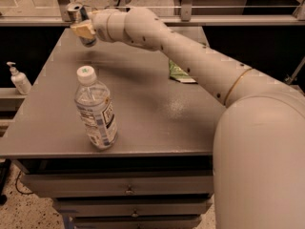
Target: Move redbull can near green jalapeno chip bag
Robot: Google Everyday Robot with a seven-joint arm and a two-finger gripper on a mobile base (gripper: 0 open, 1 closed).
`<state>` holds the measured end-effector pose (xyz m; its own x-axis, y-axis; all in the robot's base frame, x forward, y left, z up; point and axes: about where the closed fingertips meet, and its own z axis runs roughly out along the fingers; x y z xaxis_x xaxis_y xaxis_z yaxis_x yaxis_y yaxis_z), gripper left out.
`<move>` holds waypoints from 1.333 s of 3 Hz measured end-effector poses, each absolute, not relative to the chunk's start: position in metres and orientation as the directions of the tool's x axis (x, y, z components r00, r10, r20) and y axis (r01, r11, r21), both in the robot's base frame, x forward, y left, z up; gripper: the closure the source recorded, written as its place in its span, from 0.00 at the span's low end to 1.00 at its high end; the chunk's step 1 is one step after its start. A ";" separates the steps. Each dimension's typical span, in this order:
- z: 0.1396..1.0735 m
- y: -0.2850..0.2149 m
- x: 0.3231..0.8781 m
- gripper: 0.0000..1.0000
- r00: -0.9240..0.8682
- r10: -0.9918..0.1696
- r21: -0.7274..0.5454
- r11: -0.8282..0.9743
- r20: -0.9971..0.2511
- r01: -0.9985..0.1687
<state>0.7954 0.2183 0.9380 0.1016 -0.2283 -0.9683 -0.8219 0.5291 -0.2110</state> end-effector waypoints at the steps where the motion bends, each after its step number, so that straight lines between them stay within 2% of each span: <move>1: 0.961 0.146 0.799 1.00 0.101 -0.305 -0.280 0.630 -0.947 -0.725; 2: 0.983 0.077 0.795 1.00 0.080 -0.338 -0.310 0.711 -0.938 -0.631; 3: 0.984 0.018 0.798 1.00 0.050 -0.322 -0.293 0.772 -0.945 -0.564; 4: 0.971 -0.010 0.801 1.00 0.020 -0.277 -0.240 0.794 -0.961 -0.558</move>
Offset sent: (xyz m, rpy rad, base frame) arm -0.0059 -0.2437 0.0745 -0.1124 -0.0841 -0.4654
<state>0.8006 -0.0096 0.9705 0.0199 -0.2765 -0.9608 -0.5579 0.7944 -0.2402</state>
